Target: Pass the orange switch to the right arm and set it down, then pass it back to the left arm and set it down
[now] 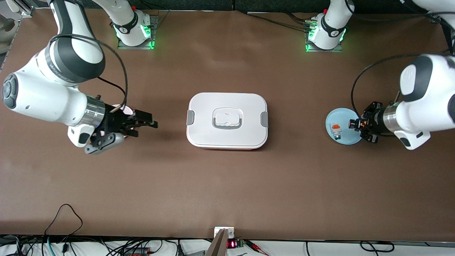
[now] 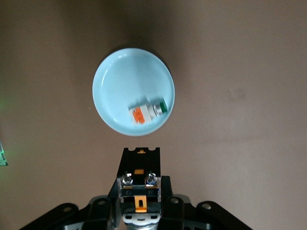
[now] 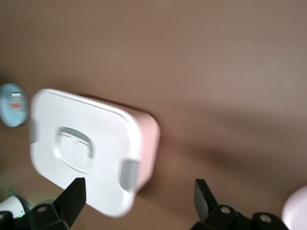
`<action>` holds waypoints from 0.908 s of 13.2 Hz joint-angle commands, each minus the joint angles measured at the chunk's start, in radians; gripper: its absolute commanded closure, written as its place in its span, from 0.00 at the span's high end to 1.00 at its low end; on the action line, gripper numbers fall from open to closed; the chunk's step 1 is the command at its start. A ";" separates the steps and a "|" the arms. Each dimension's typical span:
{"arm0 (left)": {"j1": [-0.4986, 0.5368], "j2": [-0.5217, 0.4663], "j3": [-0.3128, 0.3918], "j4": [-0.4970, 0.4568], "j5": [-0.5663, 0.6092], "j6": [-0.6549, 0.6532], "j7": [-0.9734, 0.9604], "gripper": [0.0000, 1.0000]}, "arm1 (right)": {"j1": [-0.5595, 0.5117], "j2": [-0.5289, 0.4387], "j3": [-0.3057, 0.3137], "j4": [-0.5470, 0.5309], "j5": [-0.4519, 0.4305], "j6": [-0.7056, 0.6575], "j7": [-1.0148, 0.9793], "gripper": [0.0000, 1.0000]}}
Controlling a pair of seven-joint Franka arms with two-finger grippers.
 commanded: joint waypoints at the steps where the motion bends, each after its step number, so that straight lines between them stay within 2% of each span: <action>1: 0.043 0.078 0.000 0.011 0.025 0.069 -0.013 0.00 | 0.008 -0.037 -0.004 0.011 -0.184 -0.167 0.203 1.00; 3: 0.065 0.137 0.000 0.010 0.025 0.115 -0.008 0.00 | 0.008 -0.043 -0.004 0.062 -0.319 -0.324 0.210 1.00; 4: 0.079 0.157 0.000 0.002 0.026 0.123 -0.008 0.00 | 0.010 -0.049 -0.002 0.084 -0.432 -0.387 0.204 1.00; 5: 0.092 0.170 0.000 -0.012 0.026 0.131 -0.007 0.00 | 0.011 -0.074 -0.002 0.093 -0.540 -0.416 0.195 1.00; 6: 0.100 0.175 0.000 -0.041 0.026 0.156 -0.007 0.00 | 0.002 -0.101 -0.010 0.096 -0.592 -0.411 0.202 1.00; 8: 0.100 0.166 0.000 -0.116 0.026 0.210 0.010 0.00 | -0.010 -0.112 -0.096 0.106 -0.582 -0.348 0.195 1.00; 11: 0.108 0.143 0.000 -0.202 0.026 0.276 0.033 0.00 | -0.075 -0.115 -0.097 0.112 -0.573 -0.329 0.198 1.00; 12: 0.109 0.143 0.000 -0.226 0.026 0.293 0.034 0.00 | -0.101 -0.115 -0.096 0.113 -0.527 -0.294 0.195 1.00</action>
